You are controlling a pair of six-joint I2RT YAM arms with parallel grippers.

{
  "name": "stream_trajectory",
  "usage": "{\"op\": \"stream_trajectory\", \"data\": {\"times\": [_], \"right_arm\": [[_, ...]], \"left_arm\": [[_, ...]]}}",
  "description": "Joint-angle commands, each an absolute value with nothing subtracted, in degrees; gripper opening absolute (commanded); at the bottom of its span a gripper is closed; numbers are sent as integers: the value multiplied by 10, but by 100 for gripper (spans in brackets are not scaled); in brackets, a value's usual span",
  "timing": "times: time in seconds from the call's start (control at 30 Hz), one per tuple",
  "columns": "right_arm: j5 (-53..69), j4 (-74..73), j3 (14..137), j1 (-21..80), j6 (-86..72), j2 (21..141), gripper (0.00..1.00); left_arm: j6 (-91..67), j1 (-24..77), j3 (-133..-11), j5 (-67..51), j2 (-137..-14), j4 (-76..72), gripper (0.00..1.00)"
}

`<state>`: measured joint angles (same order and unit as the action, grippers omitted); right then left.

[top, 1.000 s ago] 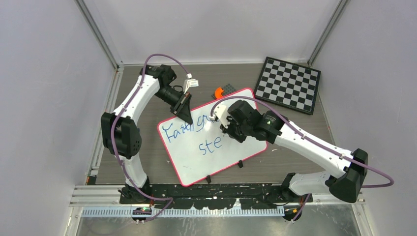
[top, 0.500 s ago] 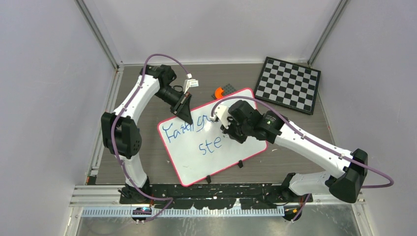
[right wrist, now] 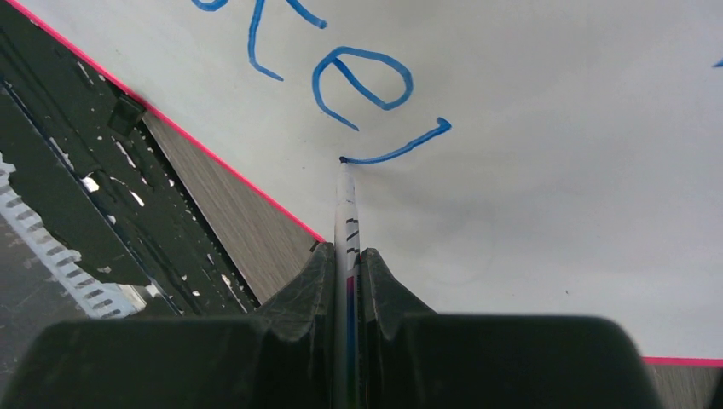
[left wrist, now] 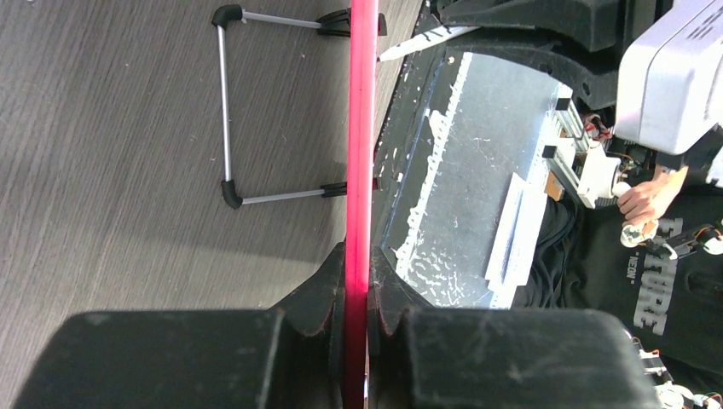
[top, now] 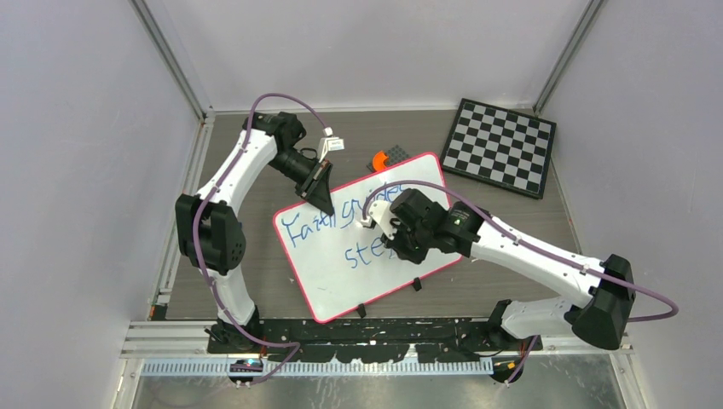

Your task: Write a sentence on the whiteboard

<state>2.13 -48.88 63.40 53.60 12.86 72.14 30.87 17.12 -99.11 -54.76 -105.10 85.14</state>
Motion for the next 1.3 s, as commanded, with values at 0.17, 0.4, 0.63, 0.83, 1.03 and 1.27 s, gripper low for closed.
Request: {"op": "stream_trajectory", "data": {"times": [0.17,0.4,0.63,0.83,1.03,1.27], "right_arm": [[36,-471,669,552,115,724,0],[24,-496,694,519,116,683,0],[2,-483,697,511,112,696,0],[-18,-467,696,511,112,710,0],[-32,-459,697,506,117,721,0],[-39,-460,697,489,124,715,0]], "left_arm": [[324,173,-996,-494,-1063,848,0],[323,173,-996,-497,-1060,848,0],[324,173,-999,-498,-1058,849,0],[324,172,-999,-498,-1055,848,0],[324,173,-998,-496,-1055,849,0],[323,173,-1000,-494,-1056,849,0]]}}
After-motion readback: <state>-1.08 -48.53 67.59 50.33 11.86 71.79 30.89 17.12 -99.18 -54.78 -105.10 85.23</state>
